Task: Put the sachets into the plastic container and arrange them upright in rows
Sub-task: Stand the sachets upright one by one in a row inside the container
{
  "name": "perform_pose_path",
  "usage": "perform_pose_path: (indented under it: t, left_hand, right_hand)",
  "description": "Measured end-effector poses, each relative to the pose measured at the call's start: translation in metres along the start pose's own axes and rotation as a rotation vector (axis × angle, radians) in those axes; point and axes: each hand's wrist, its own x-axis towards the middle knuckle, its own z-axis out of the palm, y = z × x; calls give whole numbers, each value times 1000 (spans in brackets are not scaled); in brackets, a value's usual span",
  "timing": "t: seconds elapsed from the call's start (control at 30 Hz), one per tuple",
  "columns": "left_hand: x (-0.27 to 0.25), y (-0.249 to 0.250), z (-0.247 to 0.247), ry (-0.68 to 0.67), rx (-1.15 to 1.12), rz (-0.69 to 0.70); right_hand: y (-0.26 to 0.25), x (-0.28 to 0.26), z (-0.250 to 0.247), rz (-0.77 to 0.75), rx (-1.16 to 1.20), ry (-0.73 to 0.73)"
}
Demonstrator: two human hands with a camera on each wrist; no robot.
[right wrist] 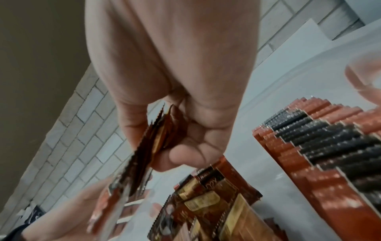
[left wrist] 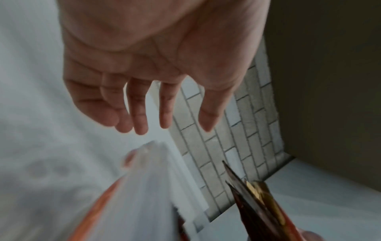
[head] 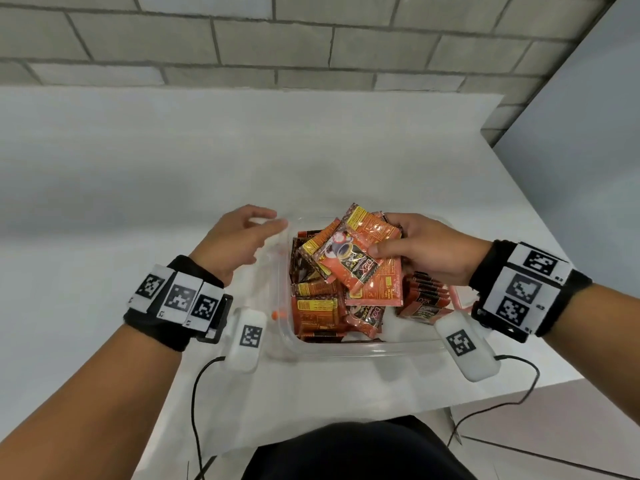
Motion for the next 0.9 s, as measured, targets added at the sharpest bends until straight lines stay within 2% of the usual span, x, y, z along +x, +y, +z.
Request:
perform_pose_path:
  t: [0.07, 0.1, 0.17, 0.27, 0.33, 0.43, 0.6, 0.73, 0.8, 0.9]
  left_hand:
    - [-6, 19, 3, 33, -75, 106]
    - [-9, 28, 7, -1, -133, 120]
    - [-15, 43, 20, -194, -256, 60]
    - [-18, 47, 48, -593, -467, -64]
    - [-19, 49, 66, -704, -570, -114]
    - [-17, 53, 82, -679, -633, -144]
    - [-9, 47, 92, -654, -747, -134]
    - [-7, 43, 98, -614, -767, -152]
    - [-5, 41, 99, -599, -776, -156]
    - [-3, 40, 99, -597, -782, -148]
  right_hand:
    - [-4, -2, -6, -45, 58, 7]
    - [-7, -3, -10, -68, 86, 9]
    - [-14, -5, -17, -116, 127, 27]
    - [-20, -7, -23, -181, 111, 52]
    - [-22, -9, -19, -216, 23, 47]
    - [-23, -11, -13, -255, -125, 55]
    - [-22, -11, -10, -303, -222, 119]
    - [-14, -8, -13, -309, -426, 263]
    - [-9, -8, -16, -338, -443, 361]
    - [-9, -13, -13, -375, -445, 378]
